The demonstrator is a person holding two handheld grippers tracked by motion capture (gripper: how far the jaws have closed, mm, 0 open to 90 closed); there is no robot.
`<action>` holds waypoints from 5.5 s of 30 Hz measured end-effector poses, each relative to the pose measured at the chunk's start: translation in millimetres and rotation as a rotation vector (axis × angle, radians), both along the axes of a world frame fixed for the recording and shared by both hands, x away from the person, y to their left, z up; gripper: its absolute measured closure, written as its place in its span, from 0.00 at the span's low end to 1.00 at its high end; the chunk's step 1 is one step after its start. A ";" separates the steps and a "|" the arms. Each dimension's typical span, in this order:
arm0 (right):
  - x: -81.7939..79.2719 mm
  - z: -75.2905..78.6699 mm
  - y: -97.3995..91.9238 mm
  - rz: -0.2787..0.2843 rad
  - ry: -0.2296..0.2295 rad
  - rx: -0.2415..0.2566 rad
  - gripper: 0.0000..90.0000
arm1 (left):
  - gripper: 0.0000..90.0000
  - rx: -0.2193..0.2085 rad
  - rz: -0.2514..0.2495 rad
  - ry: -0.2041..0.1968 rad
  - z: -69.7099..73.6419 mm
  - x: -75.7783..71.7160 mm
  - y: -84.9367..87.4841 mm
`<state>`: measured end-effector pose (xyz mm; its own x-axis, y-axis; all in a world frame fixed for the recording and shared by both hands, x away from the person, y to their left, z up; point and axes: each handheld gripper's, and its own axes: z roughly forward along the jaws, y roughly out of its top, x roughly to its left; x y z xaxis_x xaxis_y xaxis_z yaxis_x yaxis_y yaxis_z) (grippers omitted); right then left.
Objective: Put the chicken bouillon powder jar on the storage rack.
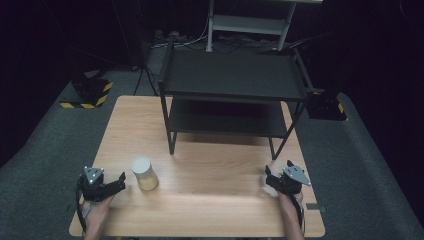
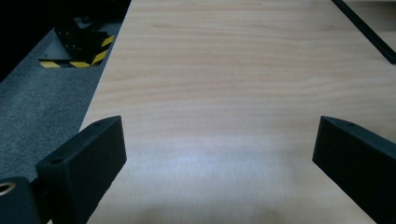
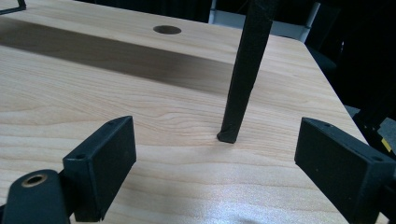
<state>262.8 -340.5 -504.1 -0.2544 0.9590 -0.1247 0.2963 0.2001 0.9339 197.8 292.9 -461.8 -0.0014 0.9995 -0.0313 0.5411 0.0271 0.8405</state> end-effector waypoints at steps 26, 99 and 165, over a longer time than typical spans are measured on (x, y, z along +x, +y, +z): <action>-0.1 -0.1 0.1 -0.005 0.000 0.003 0.13 | 0.04 -0.042 -0.347 -0.094 14.2 -33.8 -31.3; 0.1 -0.7 -3.6 0.003 -0.002 0.023 0.13 | 0.38 -0.014 -0.455 -0.238 32.1 25.4 -55.7; 1.3 -1.9 -9.2 0.047 -0.011 0.031 0.13 | 0.38 -0.005 -0.513 -0.306 158.3 149.2 -169.9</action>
<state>264.2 -349.7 -505.9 -0.2980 0.9495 -0.0984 0.2771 0.1847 0.9429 347.0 122.9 -303.5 0.4917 0.8698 0.0415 0.2196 -0.1700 0.9607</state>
